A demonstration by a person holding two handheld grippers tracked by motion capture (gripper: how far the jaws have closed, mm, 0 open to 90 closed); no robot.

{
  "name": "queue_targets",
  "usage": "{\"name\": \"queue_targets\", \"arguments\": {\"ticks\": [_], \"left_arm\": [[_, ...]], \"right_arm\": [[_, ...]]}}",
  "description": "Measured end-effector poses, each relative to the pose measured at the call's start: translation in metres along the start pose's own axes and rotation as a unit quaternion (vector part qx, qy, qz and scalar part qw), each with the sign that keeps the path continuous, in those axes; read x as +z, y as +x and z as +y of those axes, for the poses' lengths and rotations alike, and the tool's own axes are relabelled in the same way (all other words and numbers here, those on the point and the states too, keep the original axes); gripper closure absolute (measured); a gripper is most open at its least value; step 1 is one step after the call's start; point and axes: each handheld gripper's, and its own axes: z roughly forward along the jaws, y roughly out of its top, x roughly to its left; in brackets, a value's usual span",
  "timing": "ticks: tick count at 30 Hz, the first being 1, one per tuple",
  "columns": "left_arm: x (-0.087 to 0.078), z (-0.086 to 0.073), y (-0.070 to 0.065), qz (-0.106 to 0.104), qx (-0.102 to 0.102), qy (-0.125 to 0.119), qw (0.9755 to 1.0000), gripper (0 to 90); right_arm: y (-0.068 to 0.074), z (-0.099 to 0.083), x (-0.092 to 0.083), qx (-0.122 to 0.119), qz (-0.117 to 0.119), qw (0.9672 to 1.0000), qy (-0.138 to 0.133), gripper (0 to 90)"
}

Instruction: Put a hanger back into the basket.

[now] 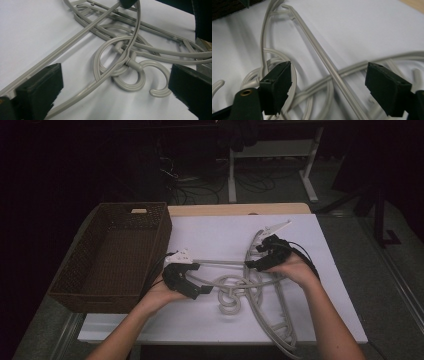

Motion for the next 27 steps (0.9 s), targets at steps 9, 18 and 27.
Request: {"name": "queue_targets", "arguments": {"ticks": [9,18,27], "left_arm": [[-0.008,0.005,-0.006,-0.006,0.014,-0.006,0.9999,0.0],[-0.009,0.004,-0.002,-0.01,0.008,-0.006,0.9999,0.0],[-0.006,0.003,-0.003,-0.017,0.007,-0.002,0.9998,0.0]], "right_arm": [[-0.001,0.024,0.047,-0.042,0.011,0.9973,0.059,35.9],[-0.002,0.029,0.077,-0.064,0.023,0.9927,0.099,48.2],[0.0,0.032,0.089,-0.095,0.032,0.9865,0.129,62.6]]}}
